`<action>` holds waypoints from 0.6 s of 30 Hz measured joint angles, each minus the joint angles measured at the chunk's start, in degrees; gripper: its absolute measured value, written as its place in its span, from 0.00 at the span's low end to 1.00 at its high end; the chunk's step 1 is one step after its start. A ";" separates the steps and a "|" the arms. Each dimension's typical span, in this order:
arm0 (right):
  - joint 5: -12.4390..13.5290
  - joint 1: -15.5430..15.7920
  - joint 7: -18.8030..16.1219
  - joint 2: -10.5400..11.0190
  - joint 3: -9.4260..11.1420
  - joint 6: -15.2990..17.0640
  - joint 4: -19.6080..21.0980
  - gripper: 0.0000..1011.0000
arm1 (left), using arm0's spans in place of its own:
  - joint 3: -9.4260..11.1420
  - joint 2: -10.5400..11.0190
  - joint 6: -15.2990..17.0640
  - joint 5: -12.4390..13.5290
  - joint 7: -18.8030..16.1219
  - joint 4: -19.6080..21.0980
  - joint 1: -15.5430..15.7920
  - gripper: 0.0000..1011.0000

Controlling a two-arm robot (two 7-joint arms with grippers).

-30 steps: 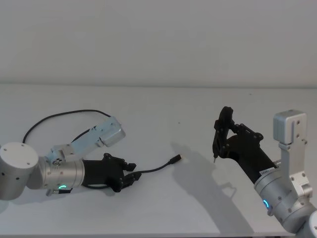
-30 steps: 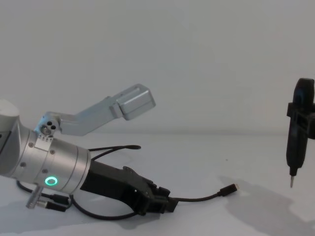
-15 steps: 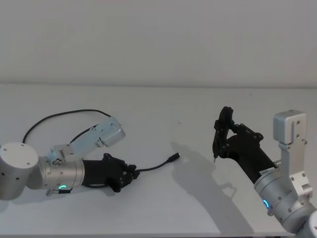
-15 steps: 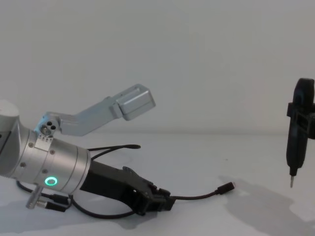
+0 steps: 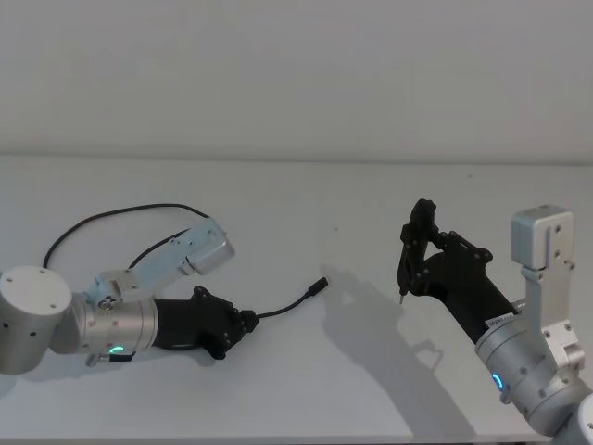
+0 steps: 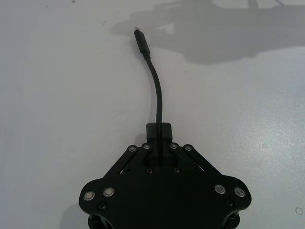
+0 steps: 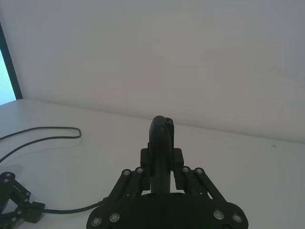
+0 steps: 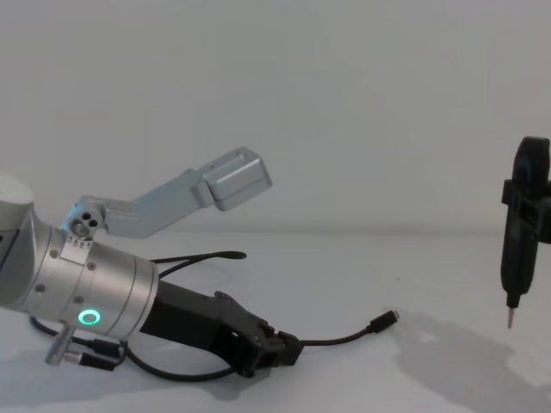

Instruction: Pick up the data cable with the one hand.

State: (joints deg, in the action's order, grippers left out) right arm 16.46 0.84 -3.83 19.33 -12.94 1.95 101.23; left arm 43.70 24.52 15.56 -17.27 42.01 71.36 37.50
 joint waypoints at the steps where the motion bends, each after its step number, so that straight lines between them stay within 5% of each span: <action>1: 0.00 0.00 0.00 0.00 0.00 0.00 0.00 0.27 | 0.00 0.00 0.00 0.00 0.00 0.00 0.00 0.05; 10: 0.01 0.07 -0.02 -0.07 0.10 -0.03 0.22 0.27 | 0.12 0.24 -1.55 0.88 0.32 0.15 0.08 0.04; 18: 1.07 0.49 -0.83 -0.44 0.93 -0.53 2.01 0.27 | 0.55 1.15 -6.19 2.40 2.04 1.17 0.58 0.04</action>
State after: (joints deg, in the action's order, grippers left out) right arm 17.54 1.33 -4.66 18.89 -12.01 1.42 103.23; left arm 44.25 25.67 9.37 -14.87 44.05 72.53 38.08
